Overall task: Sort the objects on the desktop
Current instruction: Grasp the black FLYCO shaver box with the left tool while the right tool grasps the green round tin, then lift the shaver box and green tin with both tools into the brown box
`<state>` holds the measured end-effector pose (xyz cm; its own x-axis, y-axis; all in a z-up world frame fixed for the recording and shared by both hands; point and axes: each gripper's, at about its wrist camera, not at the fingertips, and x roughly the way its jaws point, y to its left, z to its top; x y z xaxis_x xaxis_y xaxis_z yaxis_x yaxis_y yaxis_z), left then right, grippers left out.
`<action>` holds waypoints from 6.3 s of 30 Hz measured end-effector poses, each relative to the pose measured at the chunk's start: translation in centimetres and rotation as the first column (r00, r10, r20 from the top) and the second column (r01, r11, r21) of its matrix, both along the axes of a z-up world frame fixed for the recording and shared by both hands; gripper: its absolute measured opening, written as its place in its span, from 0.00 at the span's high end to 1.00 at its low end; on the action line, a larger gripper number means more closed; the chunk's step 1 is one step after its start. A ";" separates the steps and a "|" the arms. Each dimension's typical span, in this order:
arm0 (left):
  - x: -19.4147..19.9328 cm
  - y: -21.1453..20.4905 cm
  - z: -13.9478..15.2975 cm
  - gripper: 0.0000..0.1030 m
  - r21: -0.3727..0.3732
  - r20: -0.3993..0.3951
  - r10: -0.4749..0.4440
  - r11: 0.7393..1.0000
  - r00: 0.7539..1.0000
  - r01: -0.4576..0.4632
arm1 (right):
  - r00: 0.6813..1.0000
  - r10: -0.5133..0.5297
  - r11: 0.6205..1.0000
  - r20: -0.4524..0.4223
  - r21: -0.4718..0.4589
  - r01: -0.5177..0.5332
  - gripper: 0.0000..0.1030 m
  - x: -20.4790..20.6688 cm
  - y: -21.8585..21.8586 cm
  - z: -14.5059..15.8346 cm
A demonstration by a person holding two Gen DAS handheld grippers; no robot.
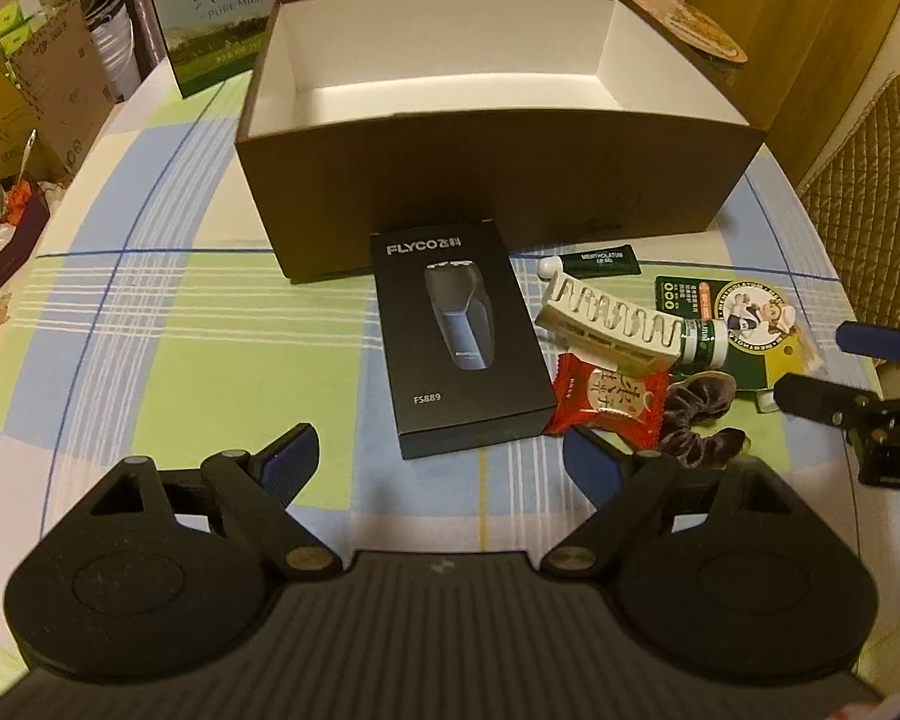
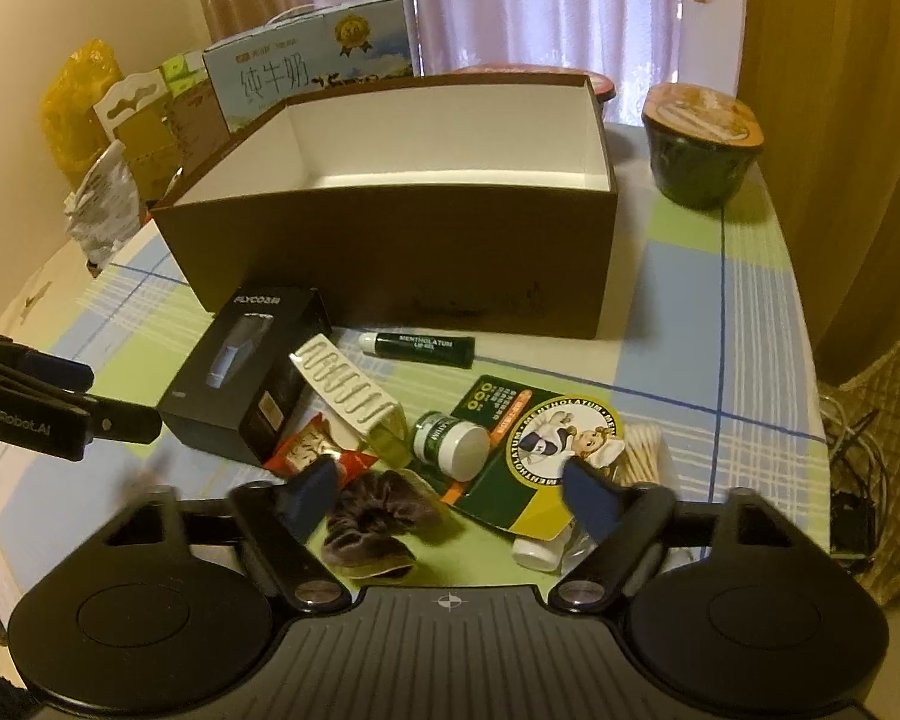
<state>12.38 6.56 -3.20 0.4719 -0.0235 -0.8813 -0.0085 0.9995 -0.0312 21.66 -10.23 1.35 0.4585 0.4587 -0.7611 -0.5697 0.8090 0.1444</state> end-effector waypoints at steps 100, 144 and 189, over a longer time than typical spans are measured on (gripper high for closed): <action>-0.8 6.3 -1.1 0.25 -0.019 -0.013 0.061 0.998 0.998 -0.061 | 0.998 -0.053 0.996 -0.019 0.075 0.054 0.65 0.1 1.4 1.4; 9.8 4.9 9.8 0.26 -0.078 0.260 -0.051 0.994 0.964 0.074 | 0.995 -0.025 0.968 0.098 0.249 -0.001 0.65 10.3 6.7 9.6; 32.1 6.1 -1.7 0.23 -0.073 0.032 0.097 0.993 0.995 -0.095 | 0.973 -0.184 0.977 -0.142 0.082 0.197 0.64 29.9 16.3 -1.0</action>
<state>44.53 12.63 -4.91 0.5059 -0.0386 -0.8617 -0.1018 0.9893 -0.1041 51.60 6.06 0.36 0.4422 0.4453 -0.7786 -0.3768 0.8800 0.2893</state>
